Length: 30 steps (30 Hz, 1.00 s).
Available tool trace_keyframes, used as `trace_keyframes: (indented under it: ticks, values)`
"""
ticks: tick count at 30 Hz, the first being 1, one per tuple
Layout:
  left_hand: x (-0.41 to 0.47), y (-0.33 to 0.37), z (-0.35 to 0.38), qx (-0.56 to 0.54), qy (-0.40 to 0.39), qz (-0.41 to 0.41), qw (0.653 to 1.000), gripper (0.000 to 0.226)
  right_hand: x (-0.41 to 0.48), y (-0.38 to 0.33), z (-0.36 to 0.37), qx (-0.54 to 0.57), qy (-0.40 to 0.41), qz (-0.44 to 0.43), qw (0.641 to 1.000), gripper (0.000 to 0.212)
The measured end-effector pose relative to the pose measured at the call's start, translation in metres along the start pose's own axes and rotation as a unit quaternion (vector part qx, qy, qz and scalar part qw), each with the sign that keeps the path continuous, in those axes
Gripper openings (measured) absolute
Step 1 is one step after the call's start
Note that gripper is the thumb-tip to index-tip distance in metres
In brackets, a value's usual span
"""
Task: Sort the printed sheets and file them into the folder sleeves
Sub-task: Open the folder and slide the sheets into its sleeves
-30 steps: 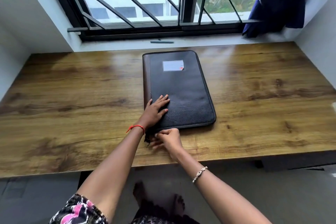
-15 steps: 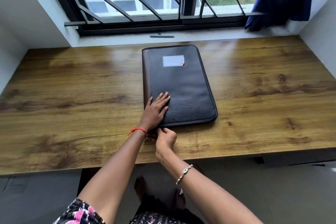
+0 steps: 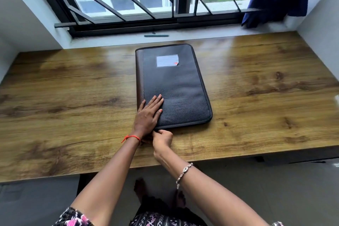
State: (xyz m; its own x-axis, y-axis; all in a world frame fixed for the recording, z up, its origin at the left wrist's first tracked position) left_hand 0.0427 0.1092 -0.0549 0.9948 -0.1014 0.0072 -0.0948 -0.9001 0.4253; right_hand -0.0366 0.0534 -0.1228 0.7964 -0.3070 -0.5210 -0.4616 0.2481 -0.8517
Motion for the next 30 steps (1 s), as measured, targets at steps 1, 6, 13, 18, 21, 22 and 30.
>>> trace_keyframes:
  ticks: [1, 6, 13, 18, 21, 22, 30]
  values:
    - [-0.001, 0.0, 0.0, 0.002, -0.002, 0.001, 1.0, 0.065, 0.0, -0.001, -0.001, 0.014, 0.003, 0.011, 1.0, 0.042]
    - [-0.003, -0.002, -0.001, 0.012, -0.008, 0.006, 1.0, 0.062, -0.003, -0.012, -0.006, 0.126, -0.012, 0.061, 0.99, 0.033]
    - [-0.006, -0.004, -0.002, 0.014, -0.012, 0.006, 1.0, 0.061, 0.001, -0.024, -0.025, 0.181, 0.0, 0.094, 0.979, 0.03]
    - [-0.005, -0.002, -0.007, 0.007, 0.021, 0.0, 1.0, 0.06, 0.007, -0.033, -0.045, 0.228, 0.037, 0.096, 0.968, 0.021]
    - [-0.001, 0.005, -0.014, 0.01, 0.074, -0.003, 0.997, 0.055, 0.01, -0.041, -0.059, 0.247, 0.05, 0.097, 0.963, 0.022]
    - [-0.001, 0.008, -0.017, 0.013, 0.095, -0.005, 0.995, 0.053, 0.011, -0.043, -0.062, 0.247, 0.051, 0.095, 0.963, 0.023]
    - [0.004, 0.03, -0.015, 0.009, 0.159, -0.079, 0.984, 0.031, 0.022, -0.057, -0.094, 0.245, 0.057, 0.074, 0.965, 0.024]
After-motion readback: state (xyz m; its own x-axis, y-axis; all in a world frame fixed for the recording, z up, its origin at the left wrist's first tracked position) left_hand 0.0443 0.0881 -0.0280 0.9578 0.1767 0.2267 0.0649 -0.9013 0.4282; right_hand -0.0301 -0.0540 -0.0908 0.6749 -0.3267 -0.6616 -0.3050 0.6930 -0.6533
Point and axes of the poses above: each hand's wrist, its own x-axis towards the middle knuckle, its own z-axis out of the palm, y = z × x, the point moved 7 cm from there along x, towards the middle knuckle, and after that the axes turned 11 degrees about -z, right-handed, at the moved point
